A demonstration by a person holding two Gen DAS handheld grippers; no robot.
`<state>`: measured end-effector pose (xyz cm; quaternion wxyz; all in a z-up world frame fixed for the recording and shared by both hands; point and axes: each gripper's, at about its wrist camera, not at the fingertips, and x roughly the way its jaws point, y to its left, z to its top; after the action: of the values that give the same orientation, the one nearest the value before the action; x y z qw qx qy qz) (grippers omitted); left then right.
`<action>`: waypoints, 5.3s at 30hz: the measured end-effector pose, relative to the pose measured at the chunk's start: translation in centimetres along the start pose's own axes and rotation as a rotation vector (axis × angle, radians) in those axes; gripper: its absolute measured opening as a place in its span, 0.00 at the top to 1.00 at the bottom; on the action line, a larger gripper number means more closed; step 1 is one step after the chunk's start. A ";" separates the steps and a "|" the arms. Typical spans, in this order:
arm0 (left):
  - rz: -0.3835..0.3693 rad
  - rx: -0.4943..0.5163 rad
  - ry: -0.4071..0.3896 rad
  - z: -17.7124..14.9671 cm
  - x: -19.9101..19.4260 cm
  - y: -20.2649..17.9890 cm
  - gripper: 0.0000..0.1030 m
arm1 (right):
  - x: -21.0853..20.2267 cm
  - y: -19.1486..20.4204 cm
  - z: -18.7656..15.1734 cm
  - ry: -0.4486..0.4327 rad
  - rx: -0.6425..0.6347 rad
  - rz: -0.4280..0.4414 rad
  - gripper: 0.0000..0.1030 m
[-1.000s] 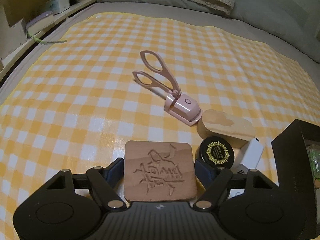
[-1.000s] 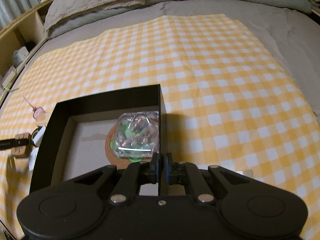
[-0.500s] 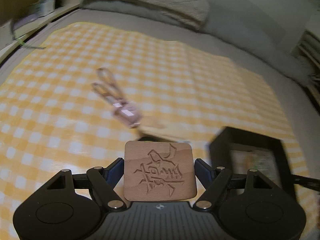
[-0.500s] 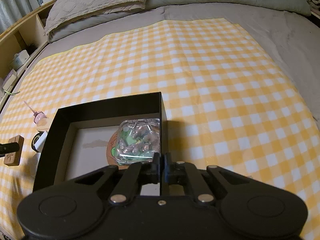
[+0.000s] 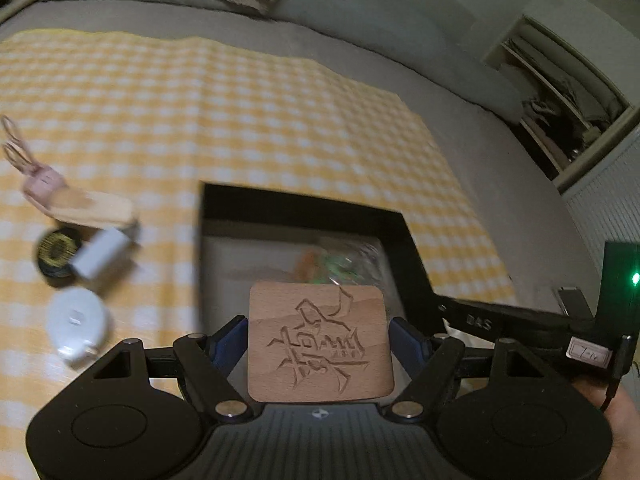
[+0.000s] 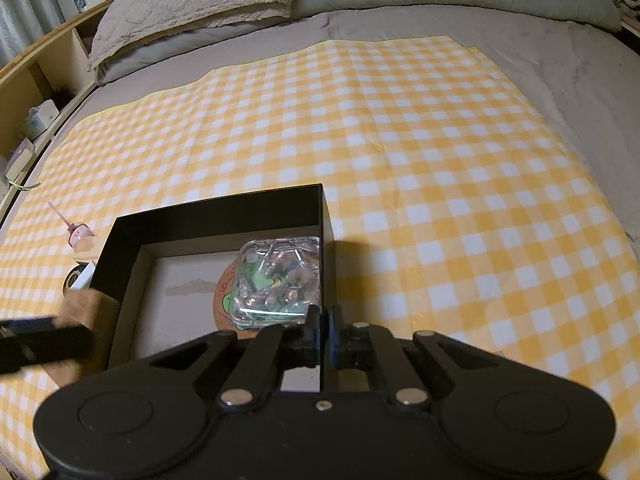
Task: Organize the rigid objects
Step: 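Carry the carved wooden coaster into the black box and release it, then return the left gripper to the objects and grasp the oval wooden block, then carry the oval wooden block into the black box and release it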
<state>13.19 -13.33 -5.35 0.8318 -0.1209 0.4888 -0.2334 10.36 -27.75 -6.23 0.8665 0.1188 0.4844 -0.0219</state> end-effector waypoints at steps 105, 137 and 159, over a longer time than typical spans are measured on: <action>0.318 0.172 -0.202 8.7 -3.5 8.1 0.00 | 0.0 -0.5 0.2 0.011 0.059 0.023 0.95; 0.291 0.056 0.128 10.4 6.7 16.5 0.00 | 0.0 -0.9 0.1 0.011 0.070 0.051 0.94; 0.385 0.157 0.152 10.6 9.5 14.2 0.14 | 0.2 -0.9 0.1 0.015 0.069 0.063 0.94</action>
<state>30.17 -6.23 -13.42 0.8286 0.0578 0.5446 -0.1162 10.40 -28.59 -6.50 0.8584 0.1640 0.4859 -0.0102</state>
